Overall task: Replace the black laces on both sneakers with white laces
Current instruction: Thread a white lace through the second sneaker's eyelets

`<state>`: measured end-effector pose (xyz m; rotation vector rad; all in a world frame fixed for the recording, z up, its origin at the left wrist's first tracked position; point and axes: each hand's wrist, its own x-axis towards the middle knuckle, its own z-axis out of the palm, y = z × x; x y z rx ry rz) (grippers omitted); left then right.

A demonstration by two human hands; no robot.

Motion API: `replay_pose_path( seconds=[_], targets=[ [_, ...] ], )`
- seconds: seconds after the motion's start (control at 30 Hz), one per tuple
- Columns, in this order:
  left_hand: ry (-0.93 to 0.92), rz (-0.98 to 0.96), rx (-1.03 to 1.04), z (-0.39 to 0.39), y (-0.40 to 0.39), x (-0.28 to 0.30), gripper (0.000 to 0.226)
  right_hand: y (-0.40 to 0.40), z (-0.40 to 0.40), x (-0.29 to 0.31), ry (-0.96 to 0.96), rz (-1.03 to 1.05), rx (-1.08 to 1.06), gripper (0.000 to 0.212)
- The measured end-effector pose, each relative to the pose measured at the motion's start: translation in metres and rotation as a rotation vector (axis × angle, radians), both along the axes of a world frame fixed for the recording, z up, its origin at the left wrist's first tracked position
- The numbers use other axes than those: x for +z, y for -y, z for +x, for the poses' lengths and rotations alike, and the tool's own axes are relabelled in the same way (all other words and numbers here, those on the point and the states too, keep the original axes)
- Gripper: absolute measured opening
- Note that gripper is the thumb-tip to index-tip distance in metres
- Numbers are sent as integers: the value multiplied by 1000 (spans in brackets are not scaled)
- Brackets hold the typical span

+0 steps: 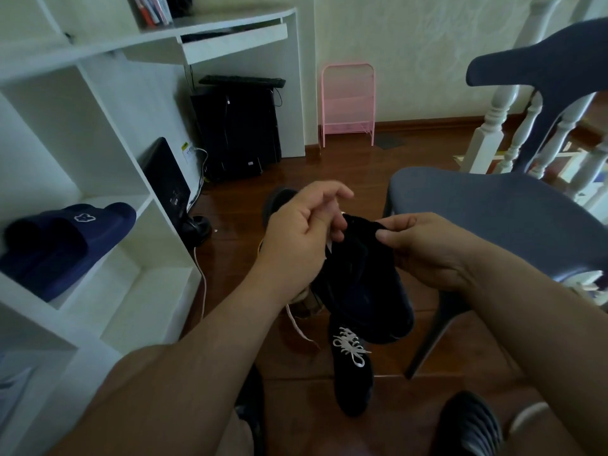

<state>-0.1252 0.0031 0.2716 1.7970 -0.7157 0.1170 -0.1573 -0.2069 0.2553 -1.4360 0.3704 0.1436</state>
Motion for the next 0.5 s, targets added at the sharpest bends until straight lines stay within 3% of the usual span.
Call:
replay_pose_path(
  seconds=[0.1, 0.17, 0.33, 0.5],
  targets=[
    [-66, -297, 33, 2, -5, 18, 27, 2, 3, -3, -58, 35, -45, 23],
    [-137, -392, 68, 12, -12, 25, 18, 6, 5, -6, -105, 41, -85, 23],
    [-262, -134, 131, 22, -12, 12, 13, 4, 8, -9, -161, 39, -138, 25],
    [-31, 230, 53, 8, 5, -2, 16, -3, 4, -4, -168, 66, -123, 25]
  ],
)
